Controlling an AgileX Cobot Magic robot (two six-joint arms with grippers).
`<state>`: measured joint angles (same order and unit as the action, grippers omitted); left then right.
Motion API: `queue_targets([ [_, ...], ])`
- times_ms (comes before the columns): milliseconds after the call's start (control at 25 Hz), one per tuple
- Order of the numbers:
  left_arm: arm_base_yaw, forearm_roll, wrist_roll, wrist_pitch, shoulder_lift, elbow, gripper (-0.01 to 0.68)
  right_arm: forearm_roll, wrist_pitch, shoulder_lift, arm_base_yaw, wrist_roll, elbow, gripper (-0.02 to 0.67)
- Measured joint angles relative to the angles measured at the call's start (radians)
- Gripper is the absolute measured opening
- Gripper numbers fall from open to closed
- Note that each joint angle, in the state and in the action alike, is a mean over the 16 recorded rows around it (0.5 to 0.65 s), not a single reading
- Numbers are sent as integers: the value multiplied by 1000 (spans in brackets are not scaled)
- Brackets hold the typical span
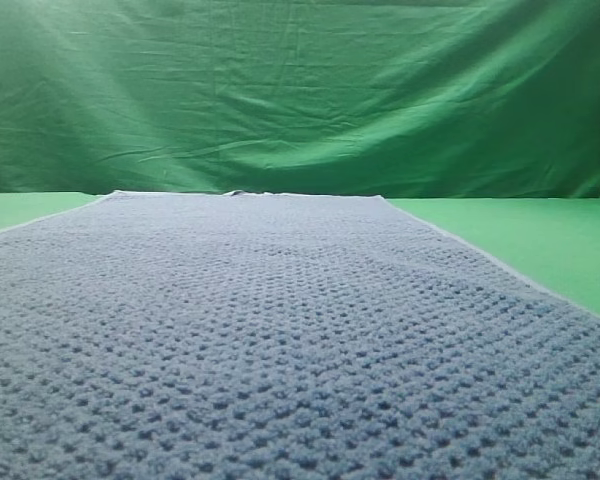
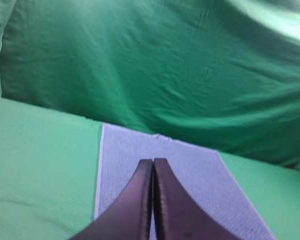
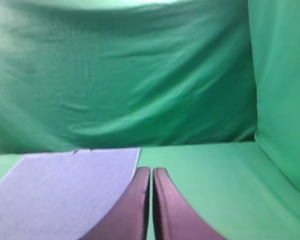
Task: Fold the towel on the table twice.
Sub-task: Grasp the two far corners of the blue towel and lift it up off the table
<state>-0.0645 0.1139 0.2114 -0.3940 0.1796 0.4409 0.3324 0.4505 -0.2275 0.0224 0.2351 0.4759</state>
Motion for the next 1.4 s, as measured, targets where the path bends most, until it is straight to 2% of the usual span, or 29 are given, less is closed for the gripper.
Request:
queue_targets([
  [240,-28,2,-62,-219,186,127,0,-34,204,-199,37,-9,116,0],
  [480,-63,0,-118,-352,419,226,0,-80,357,-446,105,-32,227,0],
  [760,-90,-18,-136,-391,697,326,0,-130,433,-746,206,-64,367,0],
  [1160,-92,-86,-150,-400,1117,528,0,-160,394,-1173,307,-80,580,0],
  [1400,-92,-136,-153,-398,1348,655,2,-167,363,-1409,330,-78,717,53],
])
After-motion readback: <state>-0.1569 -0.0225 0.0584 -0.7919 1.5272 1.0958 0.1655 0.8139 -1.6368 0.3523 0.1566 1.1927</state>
